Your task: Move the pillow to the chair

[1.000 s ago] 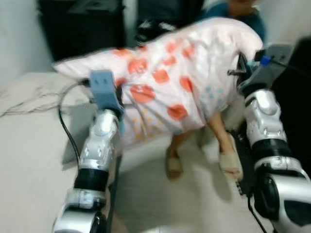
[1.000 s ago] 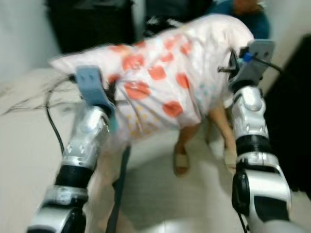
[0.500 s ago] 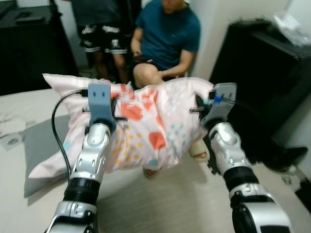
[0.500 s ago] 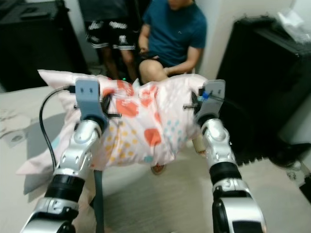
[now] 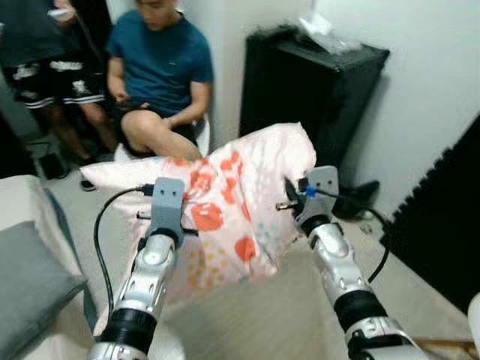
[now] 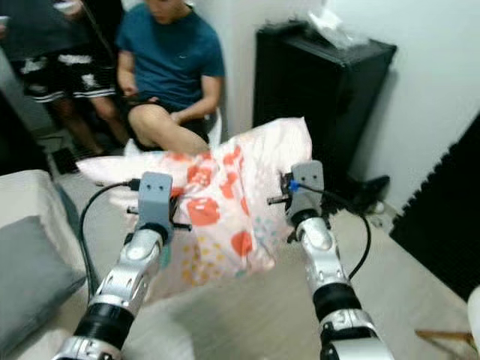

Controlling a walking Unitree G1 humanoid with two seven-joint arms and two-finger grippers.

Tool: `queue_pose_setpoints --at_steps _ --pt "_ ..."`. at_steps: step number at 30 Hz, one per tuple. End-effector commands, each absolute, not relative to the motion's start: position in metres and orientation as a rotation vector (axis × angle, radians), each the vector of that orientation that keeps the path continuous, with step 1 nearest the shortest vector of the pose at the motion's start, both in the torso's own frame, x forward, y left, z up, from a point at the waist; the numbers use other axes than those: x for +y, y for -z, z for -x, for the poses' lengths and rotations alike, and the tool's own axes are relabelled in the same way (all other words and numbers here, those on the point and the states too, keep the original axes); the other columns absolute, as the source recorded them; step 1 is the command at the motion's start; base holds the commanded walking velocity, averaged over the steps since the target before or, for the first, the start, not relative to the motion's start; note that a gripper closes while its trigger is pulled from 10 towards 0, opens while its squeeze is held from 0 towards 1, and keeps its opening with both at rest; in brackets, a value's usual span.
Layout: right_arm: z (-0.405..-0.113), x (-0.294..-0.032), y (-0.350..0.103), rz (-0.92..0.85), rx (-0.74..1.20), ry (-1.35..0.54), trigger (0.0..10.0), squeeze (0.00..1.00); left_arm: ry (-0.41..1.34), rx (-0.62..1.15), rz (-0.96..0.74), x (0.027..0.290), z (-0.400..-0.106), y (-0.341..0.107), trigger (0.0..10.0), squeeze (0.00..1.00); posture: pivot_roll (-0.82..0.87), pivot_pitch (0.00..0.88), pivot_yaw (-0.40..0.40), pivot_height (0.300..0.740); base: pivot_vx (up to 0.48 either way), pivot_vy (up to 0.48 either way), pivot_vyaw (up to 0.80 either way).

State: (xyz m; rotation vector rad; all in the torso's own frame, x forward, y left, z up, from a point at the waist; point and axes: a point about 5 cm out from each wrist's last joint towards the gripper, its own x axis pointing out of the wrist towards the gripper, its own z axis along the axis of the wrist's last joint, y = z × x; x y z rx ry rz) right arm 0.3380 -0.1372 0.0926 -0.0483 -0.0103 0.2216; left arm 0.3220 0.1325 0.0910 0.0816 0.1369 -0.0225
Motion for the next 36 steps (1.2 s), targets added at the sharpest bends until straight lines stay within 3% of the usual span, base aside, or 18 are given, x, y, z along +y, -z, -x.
queue_pose_setpoints --at_steps 1,15,19,36 --pt "-0.341 -0.125 -0.103 0.063 -0.063 -0.263 10.0 0.00 0.051 0.078 -0.067 0.129 -0.323 -0.103 10.0 0.00 0.04 0.084 0.015 0.740 0.000 0.000 -0.80" --pt "-0.335 -0.114 -0.099 0.020 -0.055 -0.250 10.0 0.00 0.072 0.088 -0.103 0.132 -0.308 -0.094 10.0 0.00 0.05 0.083 0.012 0.740 0.000 0.000 -0.80" --pt "-0.336 -0.110 -0.101 0.005 -0.051 -0.257 10.0 0.00 0.076 0.088 -0.180 0.132 -0.308 -0.093 10.0 0.00 0.05 0.085 0.010 0.740 0.000 0.000 -0.80" --pt "-0.337 -0.107 -0.099 -0.008 -0.026 -0.253 10.0 0.00 0.108 0.094 -0.093 0.127 -0.306 -0.095 10.0 0.00 0.05 0.089 0.014 0.740 0.000 0.000 -0.80"
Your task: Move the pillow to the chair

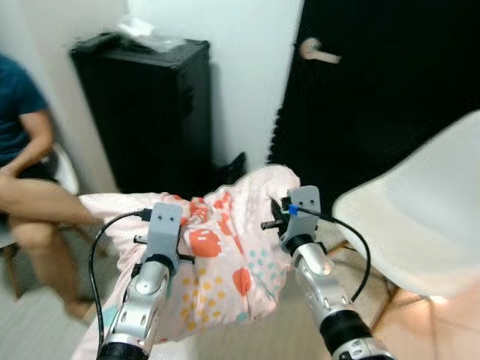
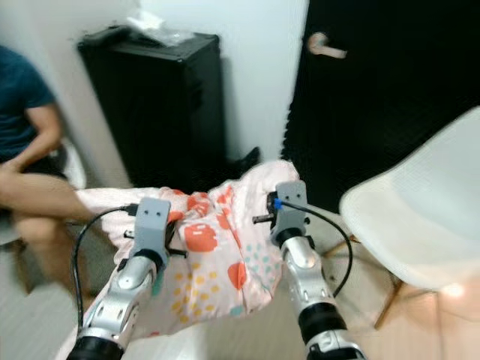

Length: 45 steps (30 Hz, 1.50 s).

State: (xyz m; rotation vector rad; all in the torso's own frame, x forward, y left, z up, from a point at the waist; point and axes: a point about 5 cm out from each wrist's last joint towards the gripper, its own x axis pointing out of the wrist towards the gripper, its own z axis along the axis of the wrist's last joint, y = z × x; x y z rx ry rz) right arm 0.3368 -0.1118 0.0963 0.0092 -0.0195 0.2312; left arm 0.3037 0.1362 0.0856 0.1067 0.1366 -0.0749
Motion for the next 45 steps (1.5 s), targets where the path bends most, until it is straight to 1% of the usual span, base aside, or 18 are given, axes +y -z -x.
queue_pose_setpoints --at_steps 1,7,10,13,17,20,22,24,27,29,31,36,39,42,45 --pt "-0.337 -0.107 -0.099 -0.010 -0.027 -0.252 10.0 0.00 0.106 0.095 -0.091 0.127 -0.307 -0.096 10.0 0.00 0.05 0.092 0.011 0.740 0.000 0.000 -0.80" --pt "-0.338 -0.104 -0.102 -0.020 -0.031 -0.263 10.0 0.00 0.120 0.091 -0.086 0.126 -0.309 -0.098 10.0 0.00 0.06 0.084 0.017 0.740 0.000 0.000 -0.80" --pt "-0.339 -0.106 -0.101 -0.021 -0.029 -0.250 10.0 0.00 0.116 0.092 -0.092 0.126 -0.308 -0.097 10.0 0.00 0.06 0.087 -0.001 0.740 0.000 0.000 -0.80" --pt "-0.339 -0.107 -0.102 -0.020 -0.029 -0.250 10.0 0.00 0.106 0.090 -0.101 0.127 -0.310 -0.099 10.0 0.00 0.07 0.091 0.003 0.740 0.000 0.000 -0.80" --pt "-0.340 -0.105 -0.102 -0.012 -0.031 -0.260 10.0 0.00 0.097 0.100 -0.071 0.129 -0.311 -0.099 10.0 0.00 0.06 0.091 0.010 0.740 0.000 0.000 -0.80" --pt "-0.341 -0.108 -0.105 -0.034 -0.034 -0.240 10.0 0.00 0.099 0.109 -0.052 0.129 -0.310 -0.098 10.0 0.00 0.06 0.106 -0.007 0.740 0.000 0.000 -0.80" --pt "-0.340 -0.106 -0.104 -0.027 -0.032 -0.250 10.0 0.00 0.079 0.116 -0.022 0.130 -0.308 -0.097 10.0 0.00 0.05 0.099 0.019 0.740 0.000 0.000 -0.80" --pt "-0.340 -0.106 -0.102 -0.018 -0.031 -0.256 10.0 0.00 0.072 0.120 -0.006 0.130 -0.308 -0.095 10.0 0.00 0.05 0.097 0.021 0.740 0.000 0.000 -0.80" --pt "-0.339 -0.107 -0.103 -0.037 -0.032 -0.238 10.0 0.00 0.102 0.120 -0.023 0.127 -0.306 -0.093 10.0 0.00 0.05 0.096 0.003 0.740 0.000 0.000 -0.80" --pt "-0.339 -0.108 -0.104 -0.061 -0.032 -0.228 10.0 0.00 0.111 0.113 -0.032 0.126 -0.306 -0.095 10.0 0.00 0.06 0.103 0.006 0.740 0.000 0.000 -0.80" --pt "-0.340 -0.101 -0.104 -0.051 -0.028 -0.263 10.0 0.00 0.085 0.102 -0.020 0.130 -0.309 -0.099 10.0 0.00 0.06 0.096 0.012 0.740 0.000 0.000 -0.80" --pt "-0.341 -0.100 -0.105 -0.051 -0.027 -0.266 10.0 0.00 0.090 0.101 -0.040 0.131 -0.308 -0.098 10.0 0.00 0.05 0.086 0.008 0.740 0.000 0.000 -0.80" --pt "-0.342 -0.096 -0.107 -0.090 -0.021 -0.293 10.0 0.00 0.068 0.090 -0.036 0.134 -0.309 -0.100 10.0 0.00 0.06 0.089 0.010 0.740 0.000 0.000 -0.80" --pt "-0.341 -0.091 -0.105 -0.067 -0.010 -0.348 10.0 0.00 0.050 0.081 0.014 0.136 -0.309 -0.102 10.0 0.00 0.06 0.089 0.008 0.740 0.000 0.000 -0.32" --pt "-0.338 -0.086 -0.103 -0.061 -0.005 -0.399 10.0 0.00 0.045 0.084 0.001 0.138 -0.308 -0.101 10.0 0.00 0.06 0.081 0.006 0.740 0.000 0.000 0.00"
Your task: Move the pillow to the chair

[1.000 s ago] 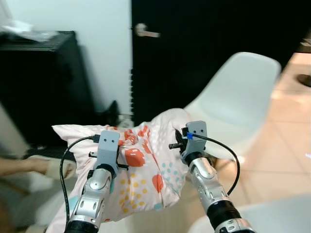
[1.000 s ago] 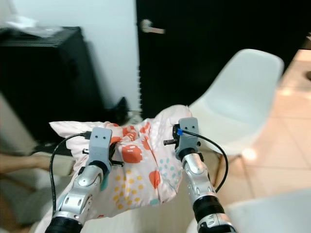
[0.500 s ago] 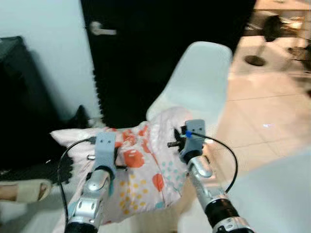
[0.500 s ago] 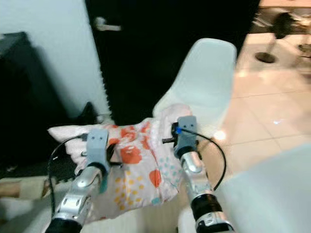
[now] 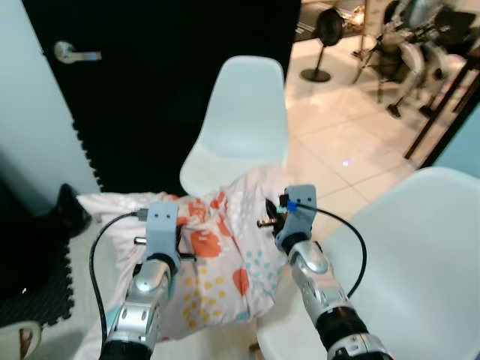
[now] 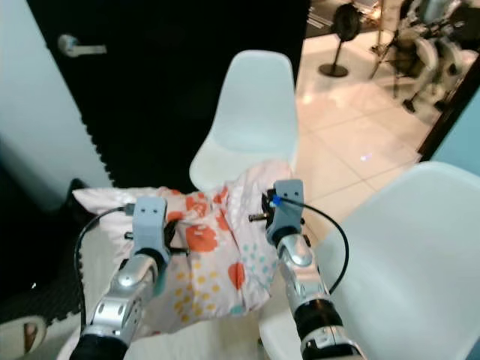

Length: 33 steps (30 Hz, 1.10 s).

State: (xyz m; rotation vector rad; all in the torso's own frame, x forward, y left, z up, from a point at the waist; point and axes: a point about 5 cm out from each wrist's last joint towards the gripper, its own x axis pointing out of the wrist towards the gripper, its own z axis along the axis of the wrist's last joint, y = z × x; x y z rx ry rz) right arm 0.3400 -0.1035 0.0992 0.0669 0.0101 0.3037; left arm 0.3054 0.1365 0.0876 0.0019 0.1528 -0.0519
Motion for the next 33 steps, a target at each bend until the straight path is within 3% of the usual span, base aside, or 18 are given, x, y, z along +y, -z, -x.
queue_pose_setpoints --at_steps 1,8,33 --pt "-0.3370 -0.0840 -0.1026 -0.066 -0.006 -0.413 10.0 0.00 0.038 0.078 0.005 0.1398 -0.3073 -0.1014 10.0 0.00 0.06 0.078 0.007 0.740 0.000 0.000 0.00" --pt "-0.3355 -0.0799 -0.1011 -0.059 -0.003 -0.434 10.0 0.00 0.026 0.044 0.026 0.1451 -0.3062 -0.1055 10.0 0.00 0.07 0.072 0.005 0.740 0.078 0.000 0.00" --pt "-0.3347 -0.0777 -0.0995 -0.056 0.007 -0.467 10.0 0.00 0.055 0.018 0.016 0.1432 -0.3061 -0.1102 10.0 0.00 0.07 0.060 0.008 0.740 0.394 0.000 0.00"
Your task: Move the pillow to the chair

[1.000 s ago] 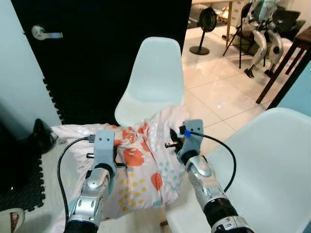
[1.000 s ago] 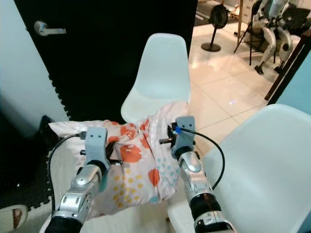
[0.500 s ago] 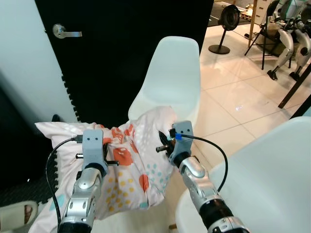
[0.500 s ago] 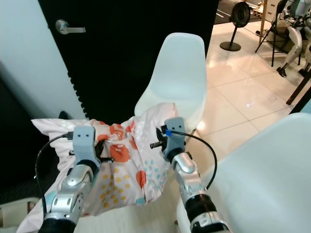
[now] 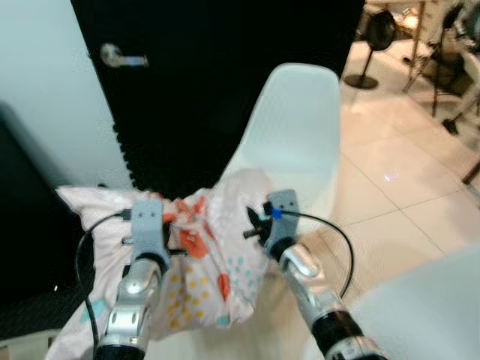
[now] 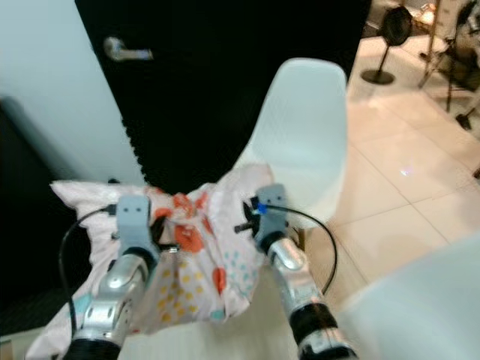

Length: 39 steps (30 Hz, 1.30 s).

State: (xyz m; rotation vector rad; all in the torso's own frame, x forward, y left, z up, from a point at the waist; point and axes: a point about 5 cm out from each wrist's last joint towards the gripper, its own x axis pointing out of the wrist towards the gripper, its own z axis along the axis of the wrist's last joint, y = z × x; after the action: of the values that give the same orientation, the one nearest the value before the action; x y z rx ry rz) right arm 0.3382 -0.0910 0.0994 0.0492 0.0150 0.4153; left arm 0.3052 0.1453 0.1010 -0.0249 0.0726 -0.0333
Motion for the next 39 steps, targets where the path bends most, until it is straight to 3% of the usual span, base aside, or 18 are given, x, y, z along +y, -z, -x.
queue_pose_setpoints --at_steps 1,8,24,39 --pt "-0.335 -0.078 -0.100 -0.057 0.006 -0.466 10.0 0.00 0.058 0.019 0.015 0.143 -0.306 -0.110 10.0 0.00 0.07 0.061 0.010 0.740 0.398 0.000 0.00" --pt "-0.337 -0.081 -0.101 -0.068 0.003 -0.443 10.0 0.00 0.068 0.023 0.009 0.143 -0.307 -0.110 10.0 0.00 0.07 0.064 0.014 0.740 0.400 0.000 0.00" --pt "-0.340 -0.093 -0.102 -0.083 0.001 -0.366 10.0 0.00 0.090 0.025 0.000 0.143 -0.307 -0.110 10.0 0.00 0.07 0.075 0.018 0.740 0.398 0.000 -0.76" --pt "-0.341 -0.090 -0.103 -0.079 -0.001 -0.376 10.0 0.00 0.095 0.028 0.001 0.143 -0.306 -0.110 10.0 0.00 0.07 0.085 0.014 0.740 0.397 0.000 0.00"
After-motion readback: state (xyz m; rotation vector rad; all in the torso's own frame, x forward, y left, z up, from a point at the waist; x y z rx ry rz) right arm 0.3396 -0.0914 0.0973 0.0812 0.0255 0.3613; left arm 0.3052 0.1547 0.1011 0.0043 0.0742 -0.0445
